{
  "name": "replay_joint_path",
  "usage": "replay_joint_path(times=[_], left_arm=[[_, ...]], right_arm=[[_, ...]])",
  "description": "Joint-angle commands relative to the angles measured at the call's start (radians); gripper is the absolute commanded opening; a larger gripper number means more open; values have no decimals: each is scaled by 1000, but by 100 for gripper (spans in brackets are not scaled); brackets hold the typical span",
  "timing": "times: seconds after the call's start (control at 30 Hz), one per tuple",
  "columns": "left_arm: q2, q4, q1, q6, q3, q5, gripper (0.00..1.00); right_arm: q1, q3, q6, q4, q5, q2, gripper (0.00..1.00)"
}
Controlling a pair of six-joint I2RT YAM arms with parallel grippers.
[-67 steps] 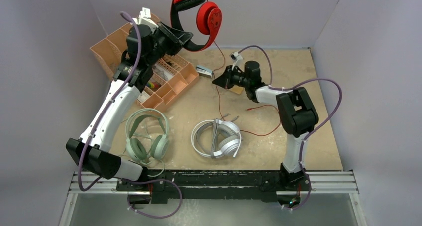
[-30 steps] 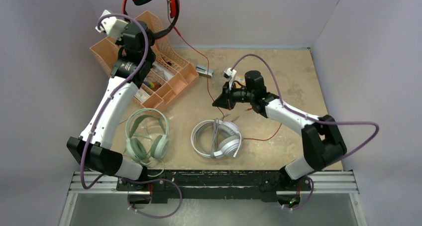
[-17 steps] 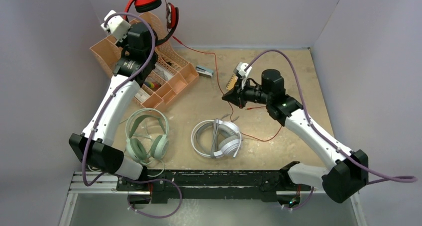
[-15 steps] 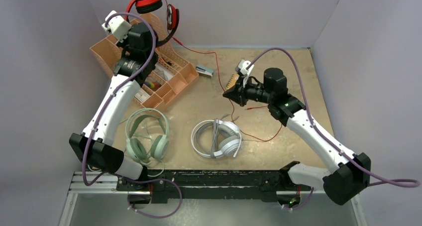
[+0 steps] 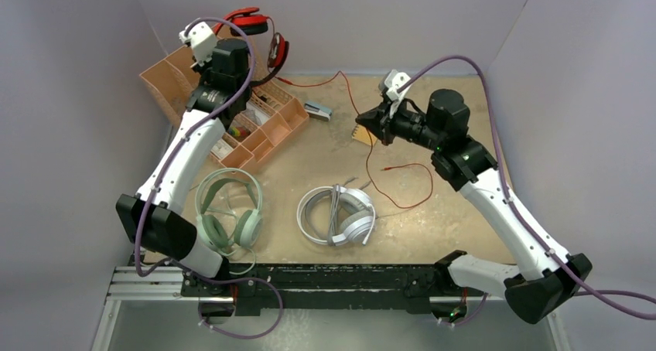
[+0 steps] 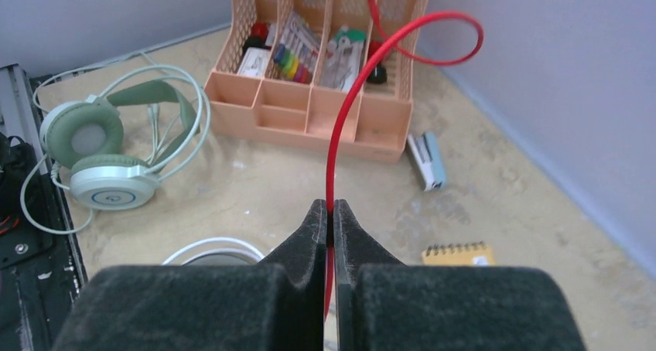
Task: Wrap the headphones
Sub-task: Wrap the headphones cable around the headphones.
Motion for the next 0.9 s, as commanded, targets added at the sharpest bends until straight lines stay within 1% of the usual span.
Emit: replay_joint_path(times=[0.0,0.07,0.17,0.27,0.4,0.47,0.73,0.87], left_arm=[[24,23,9,41,32,7,0],[49,9,9,45,43,20,0],[103,-53,9,52,82,66,0],[155,-102,8,76,111,121,0],[188,-138,7,113,102,201,0],[186,-137,7,141,84,266,0],[188,-176,-8,187,19,638,0],[174,-195,-65,216,-9,657,0]], right_arm=[[5,138,-78,-57,-43,-25,0],[6,177,-99,-89,-89,-21,0],[5,215,-133,-122,-114,-15,0],[5,251,-146,-122,-82,-9,0],[5,290,-163,-85,-27,-3,0],[5,301,-172,-58,0,1,0],[6,388,-204,10,78,96,0],[5,478,-209,12,77,159,0]])
